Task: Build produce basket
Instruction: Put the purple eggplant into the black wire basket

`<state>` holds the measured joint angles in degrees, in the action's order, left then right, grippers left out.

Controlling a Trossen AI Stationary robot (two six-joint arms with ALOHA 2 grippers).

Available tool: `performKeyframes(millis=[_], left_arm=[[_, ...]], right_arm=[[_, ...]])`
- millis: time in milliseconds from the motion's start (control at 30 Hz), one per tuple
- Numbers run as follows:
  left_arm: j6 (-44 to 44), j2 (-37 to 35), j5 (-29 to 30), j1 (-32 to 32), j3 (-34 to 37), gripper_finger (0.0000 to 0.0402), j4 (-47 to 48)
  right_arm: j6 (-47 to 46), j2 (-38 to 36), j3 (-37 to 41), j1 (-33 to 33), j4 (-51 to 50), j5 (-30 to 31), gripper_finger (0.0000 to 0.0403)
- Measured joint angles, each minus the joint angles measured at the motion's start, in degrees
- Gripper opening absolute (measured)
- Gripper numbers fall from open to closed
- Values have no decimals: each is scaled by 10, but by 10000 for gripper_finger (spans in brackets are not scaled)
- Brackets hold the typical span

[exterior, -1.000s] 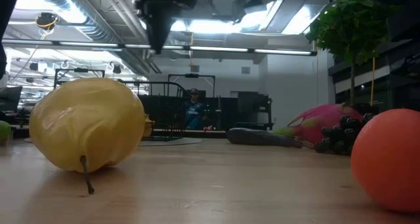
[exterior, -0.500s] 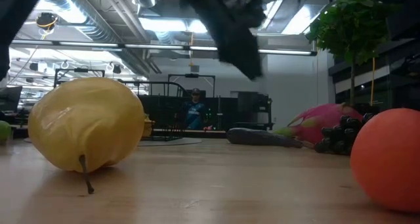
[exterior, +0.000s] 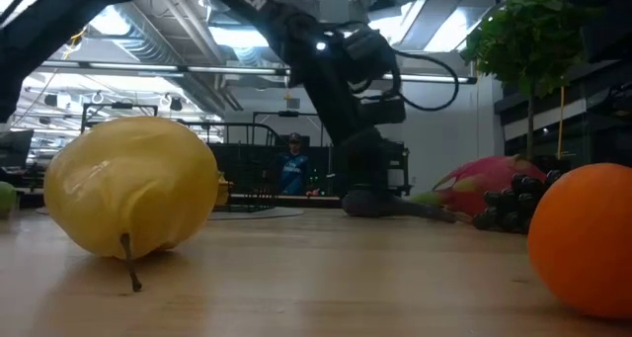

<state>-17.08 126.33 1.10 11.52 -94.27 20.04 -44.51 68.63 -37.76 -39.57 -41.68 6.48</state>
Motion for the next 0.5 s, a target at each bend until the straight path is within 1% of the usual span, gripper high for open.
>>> performKeyframes(millis=[133, 200, 267, 400, 500], left_arm=[[-2, 19, -4, 0, -1, 212, -14], [7, 25, -5, 0, 0, 212, -6], [31, 33, -7, -3, -1, 211, 3], [112, 36, -18, -4, -1, 211, 37], [148, 36, 2, -10, -1, 198, 44]], right_arm=[[0, 0, 0, 0, 1, 0, 156], [0, 0, 0, 0, 1, 0, 156], [0, 0, 0, 0, 1, 0, 156], [0, 0, 0, 0, 1, 0, 156], [0, 0, 0, 0, 1, 0, 156]])
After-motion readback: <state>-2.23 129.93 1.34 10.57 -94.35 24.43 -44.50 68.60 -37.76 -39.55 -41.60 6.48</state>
